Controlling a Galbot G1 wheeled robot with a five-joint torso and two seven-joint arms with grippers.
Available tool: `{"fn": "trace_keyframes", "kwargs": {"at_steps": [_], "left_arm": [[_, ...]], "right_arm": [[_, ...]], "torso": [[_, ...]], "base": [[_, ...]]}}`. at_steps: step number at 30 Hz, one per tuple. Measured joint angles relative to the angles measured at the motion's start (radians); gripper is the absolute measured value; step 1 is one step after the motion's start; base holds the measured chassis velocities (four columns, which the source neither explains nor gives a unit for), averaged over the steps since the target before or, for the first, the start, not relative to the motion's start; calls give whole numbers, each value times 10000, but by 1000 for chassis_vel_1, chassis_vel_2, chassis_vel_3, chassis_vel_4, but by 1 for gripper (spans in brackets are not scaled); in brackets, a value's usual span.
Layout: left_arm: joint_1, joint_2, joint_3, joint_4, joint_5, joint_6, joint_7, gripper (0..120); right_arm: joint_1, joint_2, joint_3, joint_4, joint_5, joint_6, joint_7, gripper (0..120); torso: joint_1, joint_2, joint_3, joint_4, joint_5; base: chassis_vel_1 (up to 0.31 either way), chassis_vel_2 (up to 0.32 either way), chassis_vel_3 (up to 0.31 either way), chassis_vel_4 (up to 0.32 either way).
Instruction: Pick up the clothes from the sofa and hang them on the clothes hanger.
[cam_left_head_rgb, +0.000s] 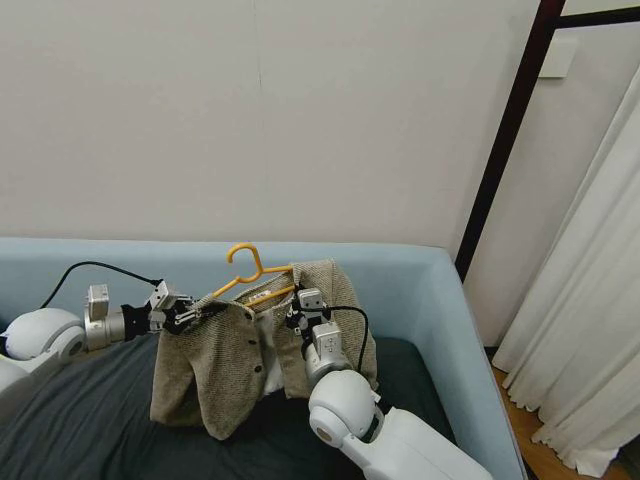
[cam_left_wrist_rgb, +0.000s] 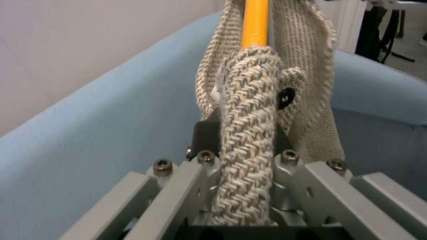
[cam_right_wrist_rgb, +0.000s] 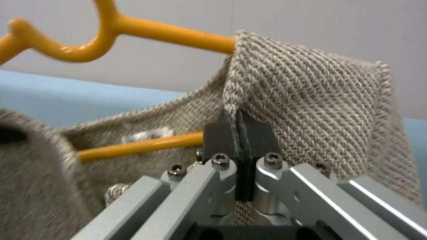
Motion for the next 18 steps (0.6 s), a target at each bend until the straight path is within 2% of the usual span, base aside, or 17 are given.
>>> {"fn": "trace_keyframes", "kwargs": {"at_steps": [9,15,18], "left_arm": [[-145,-5,-3,24,-93,-1,-49,7],[-249,8,33,-20,-197,-1,-93,7],[-255,-6,36,-4,-200,-1,-93,7]], "right_arm": [[-256,-176,-128,428,-22,181,-384,0],[-353,-267,-214,648,4,968,-1441,0],[-431,-344,-255,733,3,1047,-1577,0]], "torso": [[0,0,0,0,0],[0,0,0,1,0],[0,0,0,0,0]], "base": [[0,0,0,0],[0,0,0,0],[0,0,0,0]]}}
